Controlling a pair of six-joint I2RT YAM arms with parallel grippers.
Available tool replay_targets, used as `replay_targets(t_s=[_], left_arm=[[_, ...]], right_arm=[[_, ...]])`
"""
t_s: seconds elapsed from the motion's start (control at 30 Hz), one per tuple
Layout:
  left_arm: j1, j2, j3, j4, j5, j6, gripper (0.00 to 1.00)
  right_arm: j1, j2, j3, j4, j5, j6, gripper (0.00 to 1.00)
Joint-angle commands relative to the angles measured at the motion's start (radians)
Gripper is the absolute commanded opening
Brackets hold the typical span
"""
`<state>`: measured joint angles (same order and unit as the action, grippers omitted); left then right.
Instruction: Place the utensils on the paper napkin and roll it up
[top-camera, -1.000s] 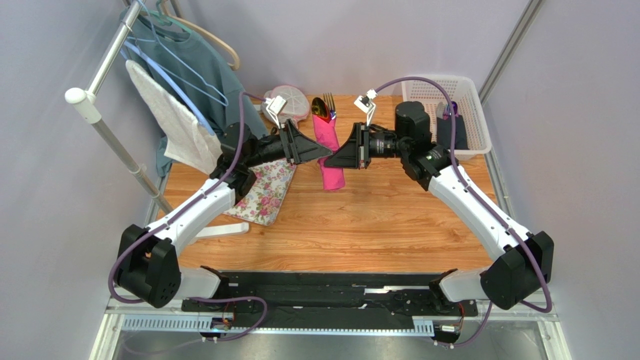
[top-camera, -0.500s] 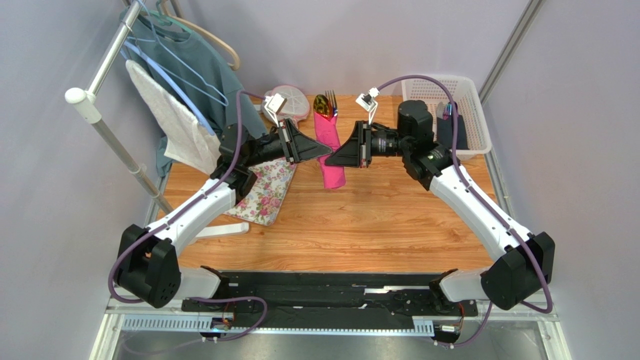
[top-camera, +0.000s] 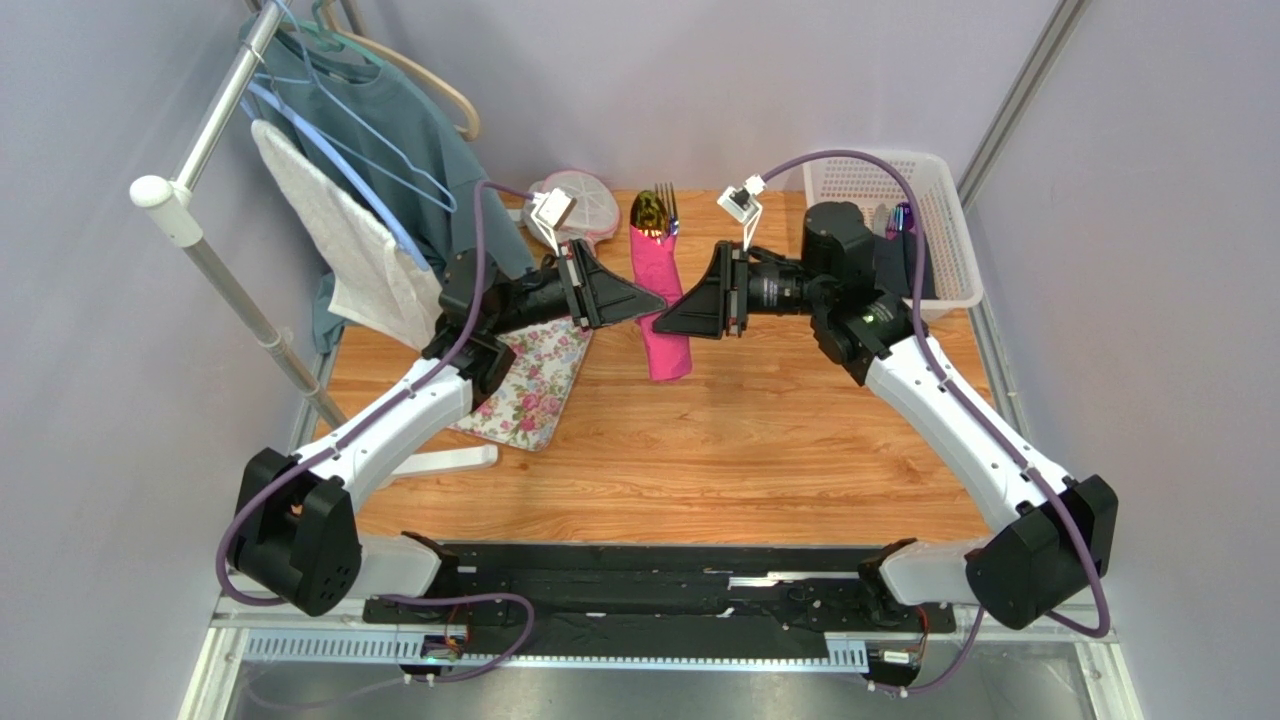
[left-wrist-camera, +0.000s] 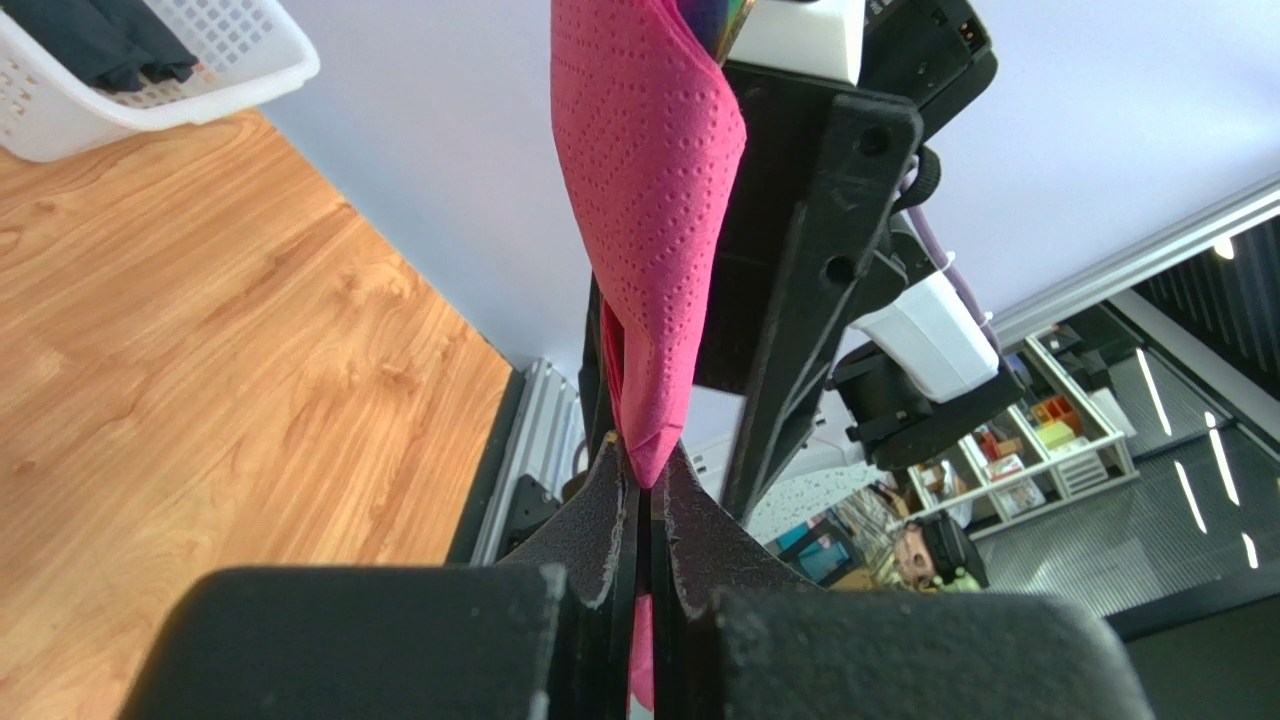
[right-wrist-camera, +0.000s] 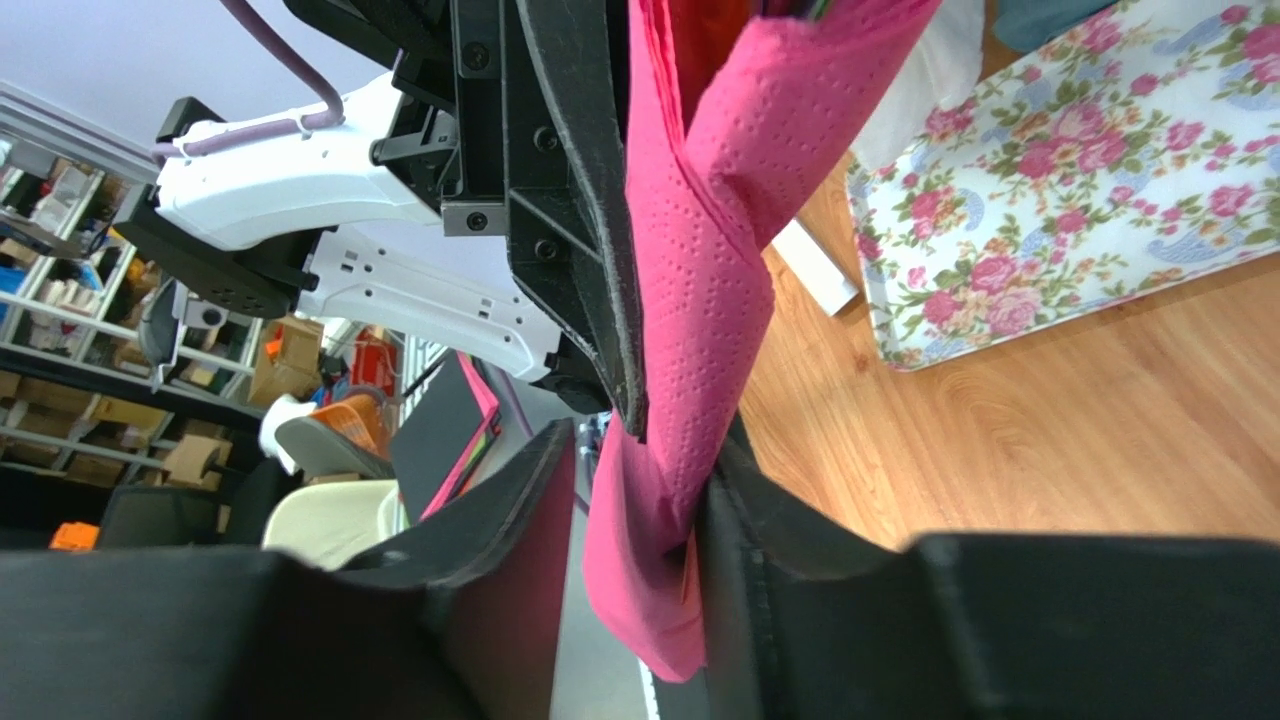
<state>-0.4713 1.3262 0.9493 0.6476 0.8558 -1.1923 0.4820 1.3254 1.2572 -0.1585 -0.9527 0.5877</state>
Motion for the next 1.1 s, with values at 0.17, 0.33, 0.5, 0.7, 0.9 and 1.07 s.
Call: replay_targets(t_s=[0.17,0.33,0.5,0.7,0.9,1.07], left_arm=[[0.000,-0.015,0.000,0.043,0.015,0.022,0.00],[0.000,-0.013,0.008,0.044,0.006,0.017,0.00],[0.007,-0.005,0.020,0.052,-0.004,0.005,0.00],[0.013,-0.002,0.036,0.055,-0.006,0.003,0.00],[0.022,-0.002,0.039,0.063,-0.011,0.005,0.00],[0.036,0.002,0.058,0.064,-0.011,0.005,0.00]], right_arm=[[-0.052,-0.019,0.048,0.071,0.011,0.075,0.45],[-0.051,-0.032,0.010,0.108,0.002,0.115,0.54],[-0.042,-0.052,-0.044,0.103,-0.009,0.104,0.63],[-0.014,-0.072,-0.093,0.068,-0.011,0.055,0.38],[-0.011,-0.068,-0.081,0.033,-0.012,0.021,0.26],[0.004,-0.074,-0.099,-0.039,-0.021,-0.008,0.62]])
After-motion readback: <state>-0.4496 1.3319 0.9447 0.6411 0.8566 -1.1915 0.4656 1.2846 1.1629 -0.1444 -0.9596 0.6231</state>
